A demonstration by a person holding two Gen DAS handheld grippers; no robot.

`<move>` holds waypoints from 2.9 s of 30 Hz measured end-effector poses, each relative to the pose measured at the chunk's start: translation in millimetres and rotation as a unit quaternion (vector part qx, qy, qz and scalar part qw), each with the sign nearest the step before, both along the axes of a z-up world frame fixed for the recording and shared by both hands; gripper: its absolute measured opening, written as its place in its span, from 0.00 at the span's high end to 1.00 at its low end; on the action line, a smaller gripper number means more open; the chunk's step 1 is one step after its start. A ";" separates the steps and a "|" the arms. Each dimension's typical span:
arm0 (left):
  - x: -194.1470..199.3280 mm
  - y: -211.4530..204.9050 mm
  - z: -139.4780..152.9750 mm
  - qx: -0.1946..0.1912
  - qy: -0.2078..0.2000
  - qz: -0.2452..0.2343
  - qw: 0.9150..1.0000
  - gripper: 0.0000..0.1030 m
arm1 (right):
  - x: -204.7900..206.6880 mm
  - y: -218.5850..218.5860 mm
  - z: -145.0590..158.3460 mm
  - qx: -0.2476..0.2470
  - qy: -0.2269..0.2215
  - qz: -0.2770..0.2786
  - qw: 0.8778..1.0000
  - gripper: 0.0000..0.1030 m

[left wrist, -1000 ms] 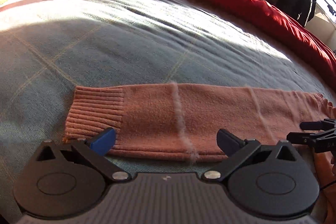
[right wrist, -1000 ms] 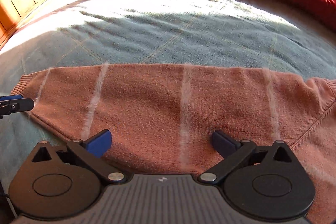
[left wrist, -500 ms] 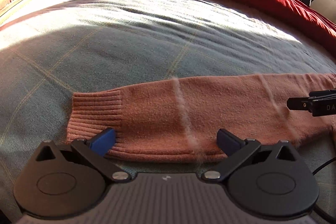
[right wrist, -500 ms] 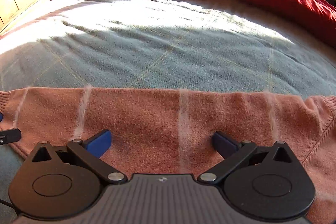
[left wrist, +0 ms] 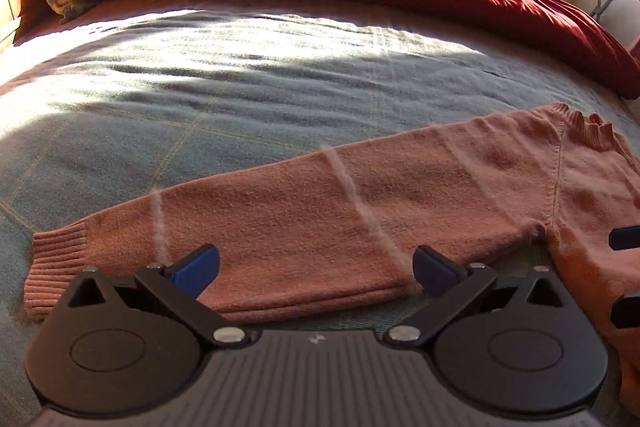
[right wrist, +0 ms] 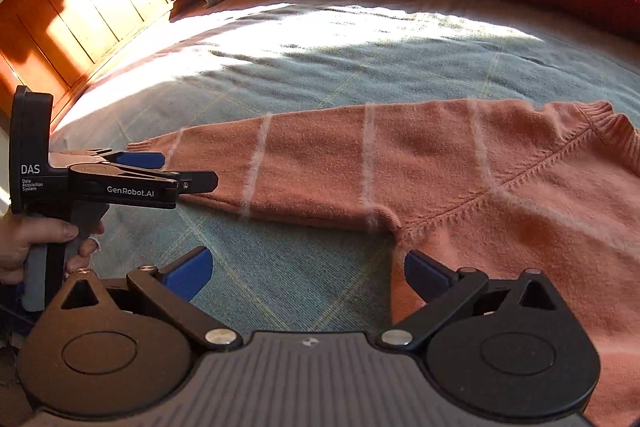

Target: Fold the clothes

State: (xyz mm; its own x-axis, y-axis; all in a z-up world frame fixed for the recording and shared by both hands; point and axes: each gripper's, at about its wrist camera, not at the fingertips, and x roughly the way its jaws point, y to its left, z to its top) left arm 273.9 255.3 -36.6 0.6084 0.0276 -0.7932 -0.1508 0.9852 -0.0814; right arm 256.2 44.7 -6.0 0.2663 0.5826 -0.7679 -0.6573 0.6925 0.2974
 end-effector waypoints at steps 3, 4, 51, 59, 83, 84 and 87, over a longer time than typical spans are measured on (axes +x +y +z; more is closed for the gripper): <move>15.6 -42.4 9.1 0.001 -0.007 -0.044 0.999 0.01 | -0.1 -47.1 15.5 0.006 -0.020 -0.036 0.999 0.00; 19.0 -57.3 13.1 -0.002 -0.010 -0.056 0.998 0.01 | -0.7 -61.5 18.9 0.010 -0.024 -0.048 0.999 0.00; 33.5 -277.0 47.3 0.180 -0.031 -0.304 0.935 0.00 | -37.4 -273.0 -32.9 -0.019 0.052 -0.127 0.990 0.00; 42.7 -254.8 38.8 0.128 -0.035 -0.325 0.936 0.00 | 10.4 -230.8 -38.1 0.008 0.069 -0.048 0.996 0.00; 103.2 -202.9 -3.2 -0.020 -0.019 -0.237 0.971 0.00 | 99.1 -243.4 0.5 0.056 0.022 -0.120 0.991 0.00; 100.2 -205.0 0.8 -0.014 -0.021 -0.240 0.971 0.00 | 89.4 -250.1 1.8 0.047 0.021 -0.124 0.991 0.00; 89.1 -212.5 15.1 0.008 -0.030 -0.249 0.968 0.01 | 65.7 -264.4 -2.3 0.023 0.029 -0.138 0.990 0.00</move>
